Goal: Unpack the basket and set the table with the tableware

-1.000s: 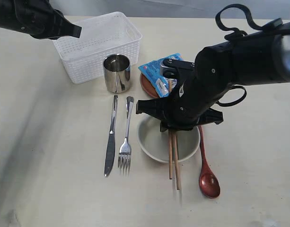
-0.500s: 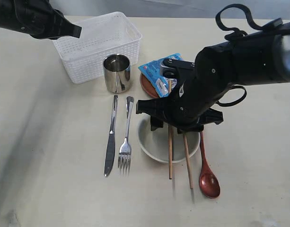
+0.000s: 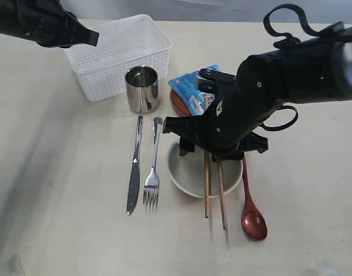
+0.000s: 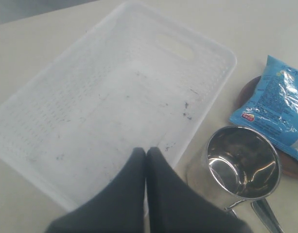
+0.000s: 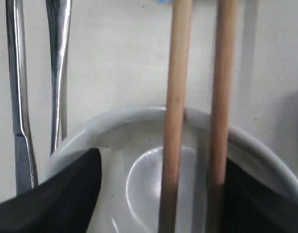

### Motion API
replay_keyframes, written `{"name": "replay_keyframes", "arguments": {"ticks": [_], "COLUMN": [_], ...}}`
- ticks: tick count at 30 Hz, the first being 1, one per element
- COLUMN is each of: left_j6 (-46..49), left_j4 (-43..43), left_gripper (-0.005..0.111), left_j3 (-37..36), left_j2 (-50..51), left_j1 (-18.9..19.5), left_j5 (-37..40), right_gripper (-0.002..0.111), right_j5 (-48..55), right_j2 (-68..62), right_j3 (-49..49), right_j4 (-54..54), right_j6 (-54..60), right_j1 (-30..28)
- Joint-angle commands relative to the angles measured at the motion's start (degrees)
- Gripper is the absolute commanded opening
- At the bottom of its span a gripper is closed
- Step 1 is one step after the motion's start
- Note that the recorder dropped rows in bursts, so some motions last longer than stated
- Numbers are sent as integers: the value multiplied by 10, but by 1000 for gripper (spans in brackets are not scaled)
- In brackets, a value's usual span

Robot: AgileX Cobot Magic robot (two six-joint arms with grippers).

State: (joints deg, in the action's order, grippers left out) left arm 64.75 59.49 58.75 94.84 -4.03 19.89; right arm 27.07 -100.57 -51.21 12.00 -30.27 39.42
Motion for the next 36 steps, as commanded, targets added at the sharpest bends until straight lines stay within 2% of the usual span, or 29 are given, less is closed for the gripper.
{"name": "replay_keyframes", "arguments": {"ticks": [1,16,23,32,36], "left_j6": [-1,-1,-1,-1,-1], "left_j4": [6,6,6,6,6], "left_gripper": [0,0,0,0,0], "left_j3": [-6,-6,-6,-6,-6], "left_j2": [-5,-5,-5,-5,-5], "left_j1": [0,0,0,0,0], "left_j5": [-4,-4,-4,-4,-4], "right_gripper": [59,59,59,59,59], "right_j5": [-5,-18,21,116,185], "right_j2": [7,8,45,143,175], "right_j3": [2,1,1,0,0], "right_j4": [12,45,39,-43,-120], "right_j6": [-4,-6,16,7,21], "right_j1": [1,1,1,0,0]}}
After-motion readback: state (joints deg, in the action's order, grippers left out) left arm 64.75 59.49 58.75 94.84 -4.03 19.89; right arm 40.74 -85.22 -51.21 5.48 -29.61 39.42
